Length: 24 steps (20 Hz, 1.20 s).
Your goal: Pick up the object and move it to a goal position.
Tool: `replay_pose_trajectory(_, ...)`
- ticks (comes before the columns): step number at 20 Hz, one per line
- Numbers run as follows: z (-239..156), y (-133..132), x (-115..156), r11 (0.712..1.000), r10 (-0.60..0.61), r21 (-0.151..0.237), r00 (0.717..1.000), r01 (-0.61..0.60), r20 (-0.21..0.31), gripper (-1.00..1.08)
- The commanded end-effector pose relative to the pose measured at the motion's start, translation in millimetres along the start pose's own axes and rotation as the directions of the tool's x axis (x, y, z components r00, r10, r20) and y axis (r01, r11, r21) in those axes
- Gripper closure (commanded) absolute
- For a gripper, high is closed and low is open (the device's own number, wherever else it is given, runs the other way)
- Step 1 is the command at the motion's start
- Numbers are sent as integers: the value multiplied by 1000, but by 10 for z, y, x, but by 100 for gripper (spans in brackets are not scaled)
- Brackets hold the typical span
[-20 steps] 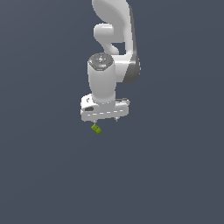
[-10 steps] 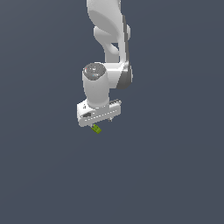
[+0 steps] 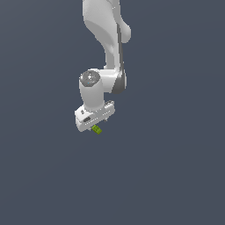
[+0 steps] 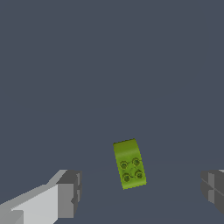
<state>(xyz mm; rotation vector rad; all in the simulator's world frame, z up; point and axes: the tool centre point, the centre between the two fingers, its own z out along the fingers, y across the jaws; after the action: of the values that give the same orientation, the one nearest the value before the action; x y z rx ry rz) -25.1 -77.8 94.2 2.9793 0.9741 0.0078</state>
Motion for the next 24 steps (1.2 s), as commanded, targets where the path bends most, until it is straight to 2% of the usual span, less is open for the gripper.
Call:
replay_pose_trajectory(1,79,15,-62,998,-58,2,998,58,1,-92)
replay_pose_trajectory(12,288,43,-232,977,-211,8,977,211,1,-92)
replay_pose_trajectory(24,396,43,-257,973,-230,9,973,230,1,-92)
